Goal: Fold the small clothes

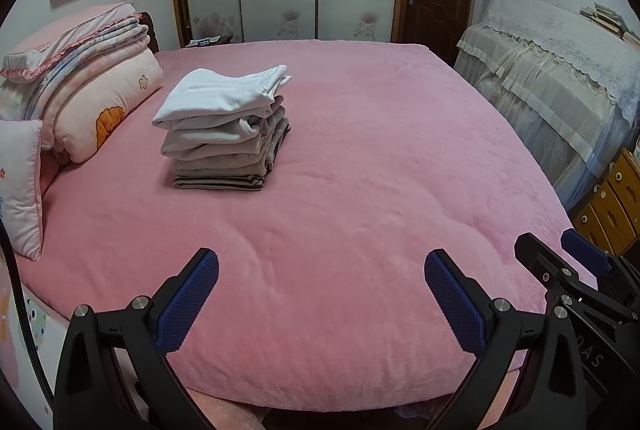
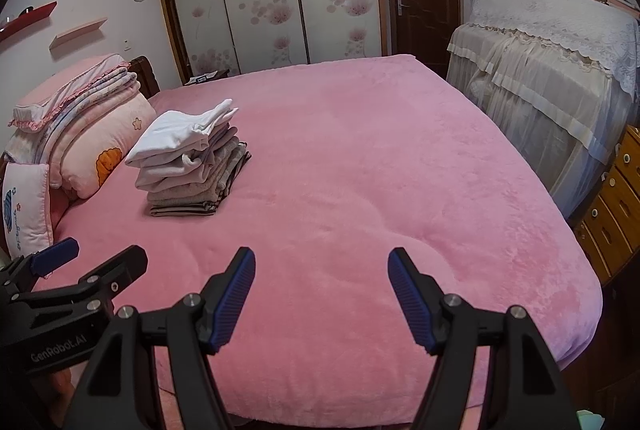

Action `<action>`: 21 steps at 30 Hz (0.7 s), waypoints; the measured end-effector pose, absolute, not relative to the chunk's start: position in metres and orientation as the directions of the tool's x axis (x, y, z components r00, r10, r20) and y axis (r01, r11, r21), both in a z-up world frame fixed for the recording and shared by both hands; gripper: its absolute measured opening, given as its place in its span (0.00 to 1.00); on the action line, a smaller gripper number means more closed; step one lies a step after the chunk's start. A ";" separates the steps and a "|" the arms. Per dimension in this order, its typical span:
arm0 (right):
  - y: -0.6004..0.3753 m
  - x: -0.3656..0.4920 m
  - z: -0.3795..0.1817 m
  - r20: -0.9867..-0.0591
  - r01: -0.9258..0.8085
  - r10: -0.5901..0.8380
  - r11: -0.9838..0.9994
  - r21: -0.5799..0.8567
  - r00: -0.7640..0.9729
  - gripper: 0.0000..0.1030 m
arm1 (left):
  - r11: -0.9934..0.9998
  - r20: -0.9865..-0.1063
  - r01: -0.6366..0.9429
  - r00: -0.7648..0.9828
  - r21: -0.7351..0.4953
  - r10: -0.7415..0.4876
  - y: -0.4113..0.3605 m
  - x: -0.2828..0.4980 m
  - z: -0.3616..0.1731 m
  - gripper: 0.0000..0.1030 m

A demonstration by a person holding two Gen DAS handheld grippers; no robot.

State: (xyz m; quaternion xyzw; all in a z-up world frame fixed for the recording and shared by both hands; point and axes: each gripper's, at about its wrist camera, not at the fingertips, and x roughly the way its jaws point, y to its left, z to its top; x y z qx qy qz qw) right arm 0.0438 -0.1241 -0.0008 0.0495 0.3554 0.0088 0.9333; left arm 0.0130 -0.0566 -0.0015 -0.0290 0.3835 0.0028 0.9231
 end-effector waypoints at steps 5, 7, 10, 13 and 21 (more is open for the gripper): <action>-0.124 0.044 -0.001 -0.663 0.019 0.054 0.994 0.103 0.747 0.67 | 0.998 -0.710 -0.027 0.704 -0.054 -0.019 -0.057 0.014 -0.002 0.99; -0.125 0.044 -0.001 -0.663 0.020 0.051 0.995 0.100 0.747 0.67 | 0.998 -0.710 -0.028 0.704 -0.055 -0.019 -0.057 0.014 -0.002 0.99; -0.126 0.043 -0.001 -0.663 0.021 0.051 0.995 0.100 0.747 0.67 | 0.998 -0.711 -0.026 0.703 -0.059 -0.023 -0.057 0.013 -0.003 0.99; -0.126 0.043 -0.001 -0.663 0.022 0.050 0.995 0.100 0.747 0.67 | 0.998 -0.712 -0.026 0.702 -0.061 -0.025 -0.058 0.012 -0.003 0.99; -0.126 0.042 0.000 -0.662 0.025 0.047 0.995 0.099 0.748 0.67 | 0.997 -0.712 -0.019 0.701 -0.069 -0.036 -0.062 0.012 -0.003 0.99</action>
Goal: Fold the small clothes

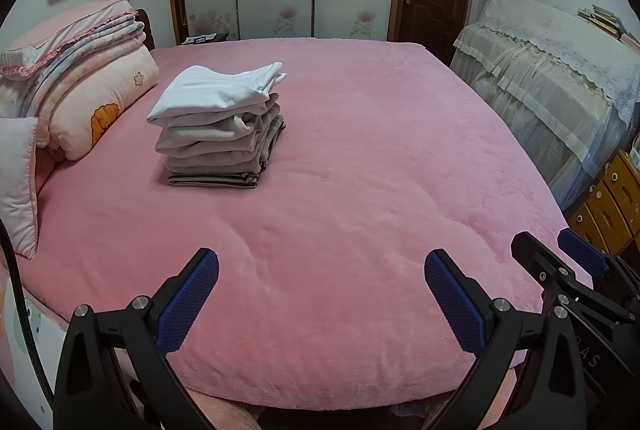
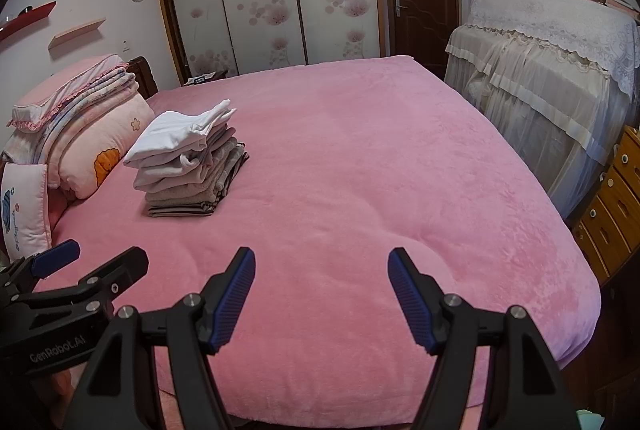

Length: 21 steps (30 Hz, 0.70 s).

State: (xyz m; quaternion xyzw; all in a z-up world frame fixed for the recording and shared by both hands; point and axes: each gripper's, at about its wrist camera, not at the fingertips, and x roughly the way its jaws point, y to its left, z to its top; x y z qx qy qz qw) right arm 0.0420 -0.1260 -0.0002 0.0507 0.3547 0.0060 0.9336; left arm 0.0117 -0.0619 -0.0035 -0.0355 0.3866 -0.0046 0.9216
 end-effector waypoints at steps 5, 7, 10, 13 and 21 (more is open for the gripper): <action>-0.127 0.041 0.001 -0.662 0.026 0.046 0.995 0.099 0.748 0.67 | 0.997 -0.711 -0.014 0.702 -0.071 -0.041 -0.065 0.012 -0.003 0.99; -0.127 0.041 0.001 -0.661 0.025 0.045 0.995 0.097 0.749 0.67 | 0.997 -0.712 -0.013 0.701 -0.071 -0.042 -0.066 0.012 -0.003 0.99; -0.128 0.042 0.002 -0.660 0.025 0.045 0.995 0.096 0.750 0.67 | 0.997 -0.714 -0.008 0.699 -0.076 -0.049 -0.066 0.014 -0.003 0.99; -0.128 0.041 0.002 -0.661 0.025 0.045 0.995 0.097 0.749 0.67 | 0.997 -0.714 -0.005 0.699 -0.079 -0.054 -0.068 0.014 -0.003 0.99; -0.129 0.042 0.004 -0.660 0.027 0.044 0.995 0.096 0.750 0.67 | 0.996 -0.718 -0.003 0.693 -0.090 -0.063 -0.069 0.016 -0.004 0.99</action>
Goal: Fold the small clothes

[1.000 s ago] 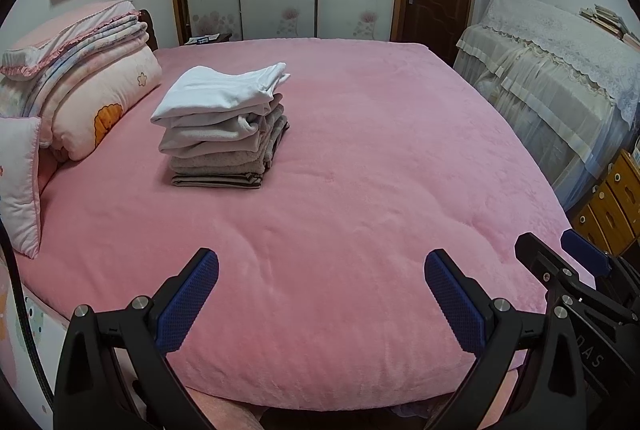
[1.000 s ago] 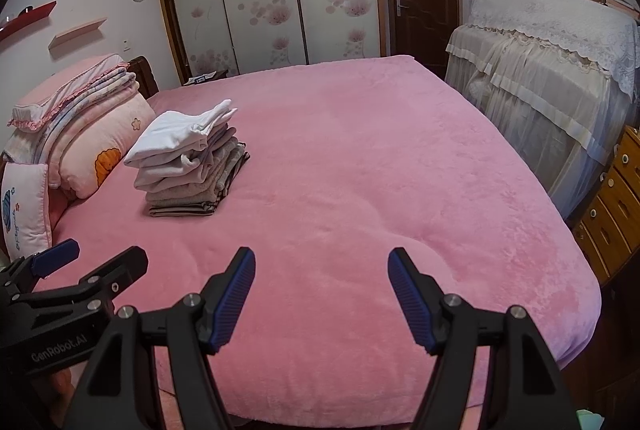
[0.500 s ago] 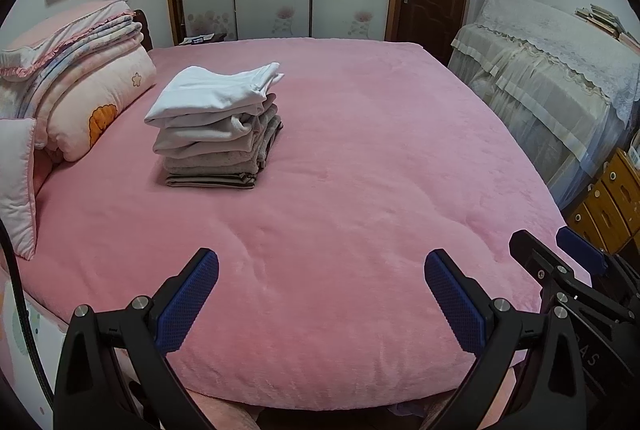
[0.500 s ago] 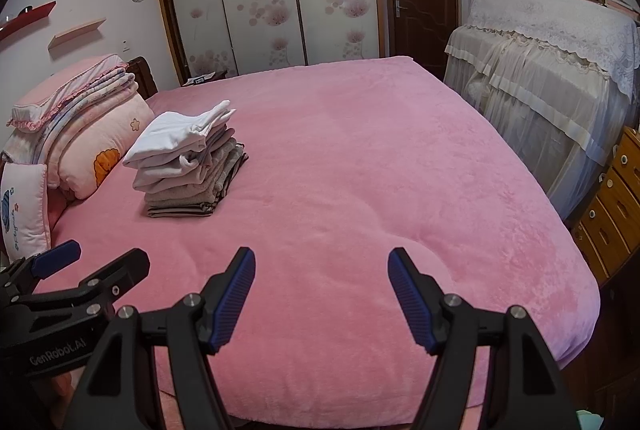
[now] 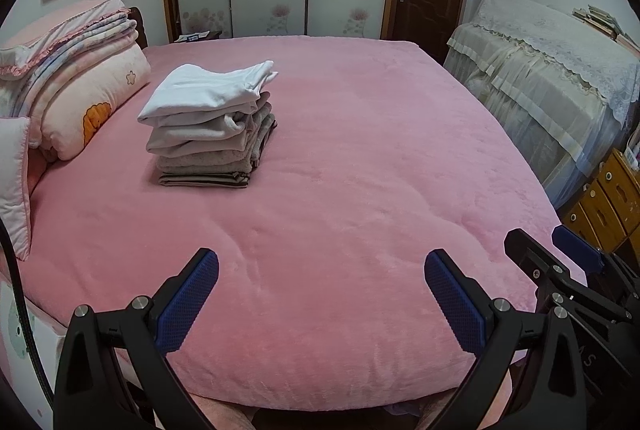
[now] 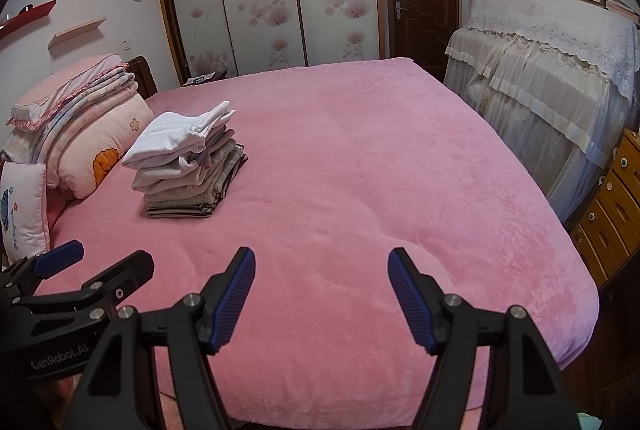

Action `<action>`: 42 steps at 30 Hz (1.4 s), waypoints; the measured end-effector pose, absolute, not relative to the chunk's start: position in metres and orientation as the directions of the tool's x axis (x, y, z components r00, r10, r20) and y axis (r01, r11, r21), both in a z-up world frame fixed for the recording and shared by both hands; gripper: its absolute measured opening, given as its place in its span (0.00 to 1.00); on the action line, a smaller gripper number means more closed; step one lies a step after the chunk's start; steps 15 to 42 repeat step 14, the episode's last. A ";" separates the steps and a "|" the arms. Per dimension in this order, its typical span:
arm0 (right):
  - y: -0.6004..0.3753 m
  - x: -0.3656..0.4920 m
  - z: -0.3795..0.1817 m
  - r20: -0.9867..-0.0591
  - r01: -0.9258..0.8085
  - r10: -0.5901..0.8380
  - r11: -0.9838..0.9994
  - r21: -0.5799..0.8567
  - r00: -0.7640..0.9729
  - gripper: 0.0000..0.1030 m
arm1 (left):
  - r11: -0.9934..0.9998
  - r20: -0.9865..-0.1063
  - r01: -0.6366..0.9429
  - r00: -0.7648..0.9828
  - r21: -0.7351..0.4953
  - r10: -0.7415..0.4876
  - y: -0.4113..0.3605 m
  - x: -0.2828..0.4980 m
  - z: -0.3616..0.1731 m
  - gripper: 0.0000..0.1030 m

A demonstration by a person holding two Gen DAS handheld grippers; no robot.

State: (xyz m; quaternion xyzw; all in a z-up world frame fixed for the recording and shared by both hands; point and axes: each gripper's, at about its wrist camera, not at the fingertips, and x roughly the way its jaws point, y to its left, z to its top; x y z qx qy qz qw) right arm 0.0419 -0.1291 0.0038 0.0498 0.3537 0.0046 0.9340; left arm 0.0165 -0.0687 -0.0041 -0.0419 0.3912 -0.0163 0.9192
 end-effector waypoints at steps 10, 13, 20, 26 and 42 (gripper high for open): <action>-0.134 0.043 0.004 -0.665 0.032 0.041 0.995 0.097 0.746 0.67 | 0.996 -0.728 -0.010 0.683 -0.094 -0.062 -0.067 0.021 -0.007 0.99; -0.136 0.043 0.004 -0.665 0.032 0.040 0.995 0.096 0.746 0.67 | 0.995 -0.730 -0.012 0.681 -0.096 -0.062 -0.068 0.020 -0.007 0.99; -0.136 0.043 0.004 -0.665 0.032 0.040 0.995 0.096 0.746 0.67 | 0.995 -0.731 -0.011 0.679 -0.096 -0.063 -0.068 0.020 -0.008 0.99; -0.136 0.043 0.004 -0.665 0.032 0.040 0.995 0.096 0.746 0.67 | 0.995 -0.731 -0.011 0.679 -0.096 -0.063 -0.068 0.020 -0.008 0.99; -0.136 0.043 0.004 -0.665 0.032 0.040 0.995 0.096 0.746 0.67 | 0.995 -0.731 -0.011 0.679 -0.096 -0.063 -0.068 0.020 -0.008 0.99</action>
